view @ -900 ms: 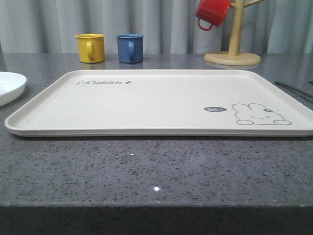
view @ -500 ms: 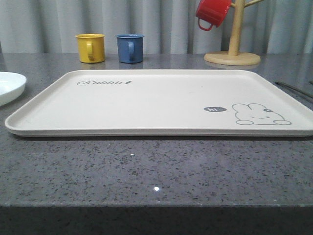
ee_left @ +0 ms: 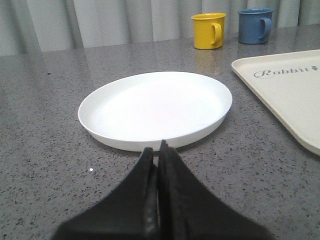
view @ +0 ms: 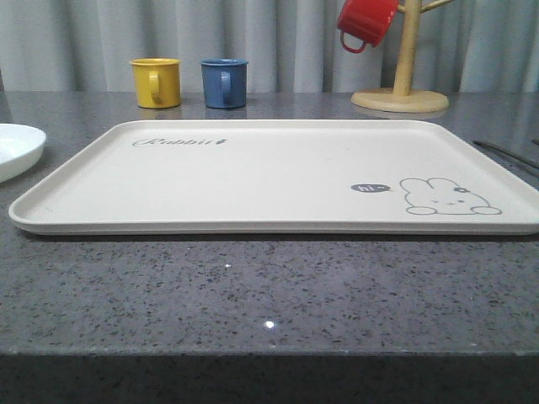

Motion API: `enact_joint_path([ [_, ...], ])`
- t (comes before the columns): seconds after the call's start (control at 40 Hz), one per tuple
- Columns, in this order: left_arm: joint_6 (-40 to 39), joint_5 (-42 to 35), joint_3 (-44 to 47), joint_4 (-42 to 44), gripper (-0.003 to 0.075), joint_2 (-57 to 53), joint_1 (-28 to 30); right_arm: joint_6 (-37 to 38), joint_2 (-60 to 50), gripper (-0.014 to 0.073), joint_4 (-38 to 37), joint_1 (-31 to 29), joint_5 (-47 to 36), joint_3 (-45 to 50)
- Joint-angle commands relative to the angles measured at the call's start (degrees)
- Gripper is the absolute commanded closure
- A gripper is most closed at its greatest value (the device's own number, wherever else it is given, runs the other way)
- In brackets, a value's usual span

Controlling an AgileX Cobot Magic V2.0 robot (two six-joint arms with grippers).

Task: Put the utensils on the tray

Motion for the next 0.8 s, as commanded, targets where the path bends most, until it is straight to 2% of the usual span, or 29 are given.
enact_joint_path([
  [0.0, -0.6, -5.2, -0.3, -0.5, 0.0739, -1.2, 0.2, -0.4, -1.0, 0.0662, 0.1, -0.4, -4.7, 0.0],
  [0.35, -0.6, -6.1, -0.3, -0.5, 0.0739, -1.2, 0.2, -0.4, -1.0, 0.0662, 0.1, -0.4, -7.8, 0.0],
  [0.47, -0.6, -13.6, -0.3, -0.5, 0.0739, -1.2, 0.2, -0.4, -1.0, 0.0662, 0.1, -0.4, -10.2, -0.1],
  [0.6, -0.6, -22.1, -2.5, -0.5, 0.0739, -1.2, 0.2, -0.4, -1.0, 0.0662, 0.1, -0.4, -18.3, -1.2],
  [0.7, -0.6, -20.0, -8.7, -0.5, 0.0739, -0.5, 0.2, -0.3, -1.0, 0.0662, 0.1, -0.4, -17.7, -5.8],
  [0.78, -0.6, -15.2, -14.8, -0.4, 0.0739, 1.4, 0.2, -0.3, -0.4, 0.0662, 0.1, -0.4, -11.8, -11.4],
])
